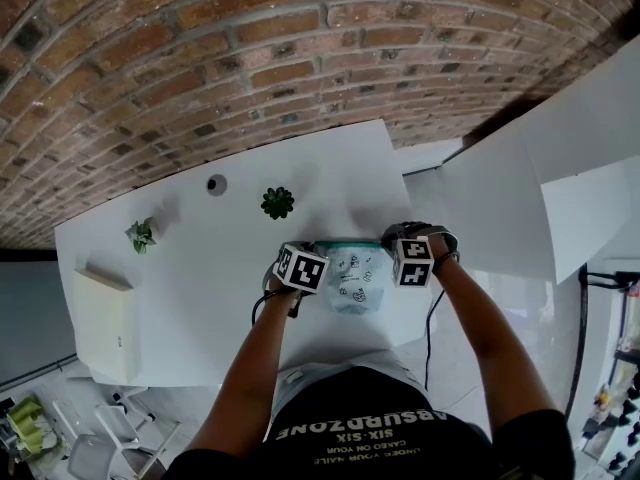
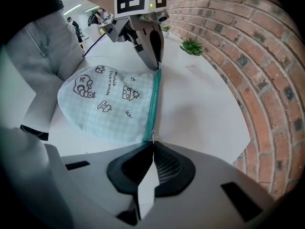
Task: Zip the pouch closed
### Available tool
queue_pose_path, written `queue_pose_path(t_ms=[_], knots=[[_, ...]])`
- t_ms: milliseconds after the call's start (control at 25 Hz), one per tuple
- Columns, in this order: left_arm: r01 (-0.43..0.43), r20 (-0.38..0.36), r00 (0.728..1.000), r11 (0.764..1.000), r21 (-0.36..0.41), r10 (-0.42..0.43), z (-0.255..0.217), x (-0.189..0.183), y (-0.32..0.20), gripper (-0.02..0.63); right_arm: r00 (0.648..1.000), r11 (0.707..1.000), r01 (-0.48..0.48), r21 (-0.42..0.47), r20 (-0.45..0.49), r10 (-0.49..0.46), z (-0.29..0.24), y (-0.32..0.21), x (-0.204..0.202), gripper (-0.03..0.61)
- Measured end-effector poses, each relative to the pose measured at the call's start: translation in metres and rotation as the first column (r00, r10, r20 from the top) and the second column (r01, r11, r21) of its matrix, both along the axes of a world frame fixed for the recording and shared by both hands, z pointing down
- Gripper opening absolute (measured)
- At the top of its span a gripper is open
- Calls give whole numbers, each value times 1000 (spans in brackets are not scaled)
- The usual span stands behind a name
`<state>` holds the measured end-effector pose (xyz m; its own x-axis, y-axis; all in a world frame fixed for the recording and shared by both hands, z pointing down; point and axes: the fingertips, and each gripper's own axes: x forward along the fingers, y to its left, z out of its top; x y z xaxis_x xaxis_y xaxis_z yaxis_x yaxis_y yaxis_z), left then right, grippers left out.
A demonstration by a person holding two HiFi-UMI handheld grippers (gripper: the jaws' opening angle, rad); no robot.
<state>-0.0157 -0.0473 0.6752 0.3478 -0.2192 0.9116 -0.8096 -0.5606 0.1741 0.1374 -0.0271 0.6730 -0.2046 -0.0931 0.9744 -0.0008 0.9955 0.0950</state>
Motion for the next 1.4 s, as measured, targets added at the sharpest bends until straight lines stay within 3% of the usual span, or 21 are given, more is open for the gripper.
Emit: queue_pose_path(t_ms=[240,440,600,680,840,1040,1280,1400], knots=[[-25,12,1000,1000,-7,25,0,0,3,26,989,990,-142,6,27,142,0,-5,0,2],[-11,-8,1000,999,38,11,-10,2,2,91,977,978,-208,35,65,205,-2,-4,1,5],[10,-27,1000,995,94,-8,-24,-2,-2,120,944,948,-313,59,126,304,-10,-4,2,61],[18,-44,999,993,120,-13,-27,-4,1,121,901,911,-409,52,182,394,-20,-3,0,61],[72,-110,993,981,182,-52,-37,-9,5,121,777,813,-581,19,309,548,-40,2,-8,61],[163,-172,977,960,229,-125,-67,-12,10,120,673,740,-672,5,422,608,-61,9,-17,63],[187,-252,961,940,284,-115,-108,3,15,118,478,618,-783,-66,572,667,-101,12,-26,60],[197,-274,956,927,319,-109,-124,9,20,110,399,569,-818,-88,626,670,-124,16,-30,34]])
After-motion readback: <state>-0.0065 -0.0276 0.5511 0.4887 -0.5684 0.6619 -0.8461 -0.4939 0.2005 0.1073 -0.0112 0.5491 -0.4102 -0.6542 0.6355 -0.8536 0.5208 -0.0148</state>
